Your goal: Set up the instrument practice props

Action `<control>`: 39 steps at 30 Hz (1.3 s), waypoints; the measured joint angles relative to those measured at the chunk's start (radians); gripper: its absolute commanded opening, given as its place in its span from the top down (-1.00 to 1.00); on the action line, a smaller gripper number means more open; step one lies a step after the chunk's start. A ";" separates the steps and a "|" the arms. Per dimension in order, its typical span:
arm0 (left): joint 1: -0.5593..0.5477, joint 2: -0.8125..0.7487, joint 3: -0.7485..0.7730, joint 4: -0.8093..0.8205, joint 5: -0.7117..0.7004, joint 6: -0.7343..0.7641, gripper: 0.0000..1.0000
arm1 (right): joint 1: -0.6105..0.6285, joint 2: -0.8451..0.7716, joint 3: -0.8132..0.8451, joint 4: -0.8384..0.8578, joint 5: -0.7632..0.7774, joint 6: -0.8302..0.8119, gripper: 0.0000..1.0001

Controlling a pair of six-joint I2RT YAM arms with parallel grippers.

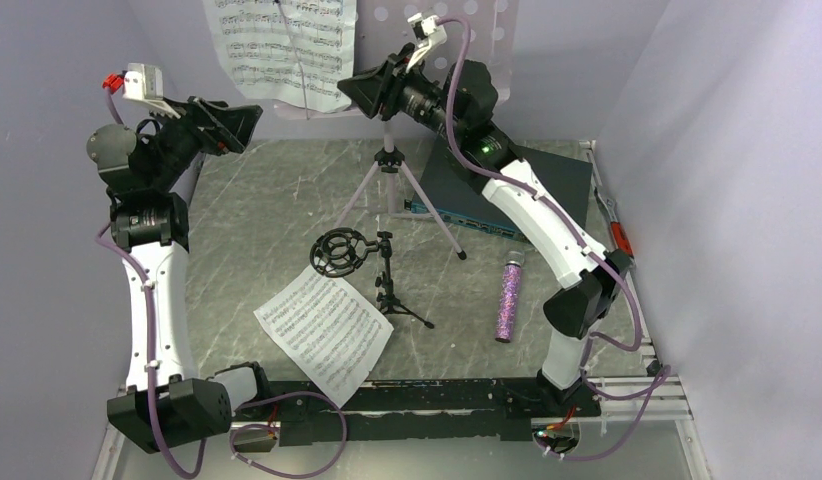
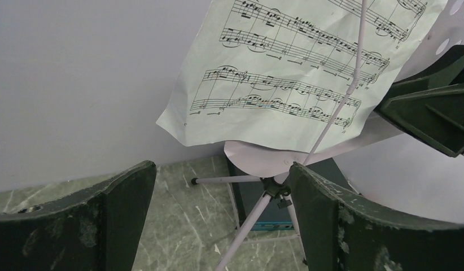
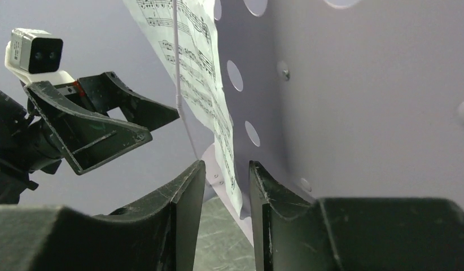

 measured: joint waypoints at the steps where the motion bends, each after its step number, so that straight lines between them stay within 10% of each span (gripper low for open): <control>1: 0.000 -0.002 0.000 -0.005 0.000 0.003 -0.87 | 0.000 0.004 0.000 -0.004 -0.005 0.007 0.32; 10: 0.000 -0.003 0.000 -0.013 -0.003 0.018 -0.87 | 0.000 0.015 0.011 -0.011 -0.023 0.033 0.98; 39: 0.000 -0.003 0.002 -0.051 -0.027 0.045 -0.82 | -0.041 -0.024 0.037 -0.136 0.038 -0.084 1.00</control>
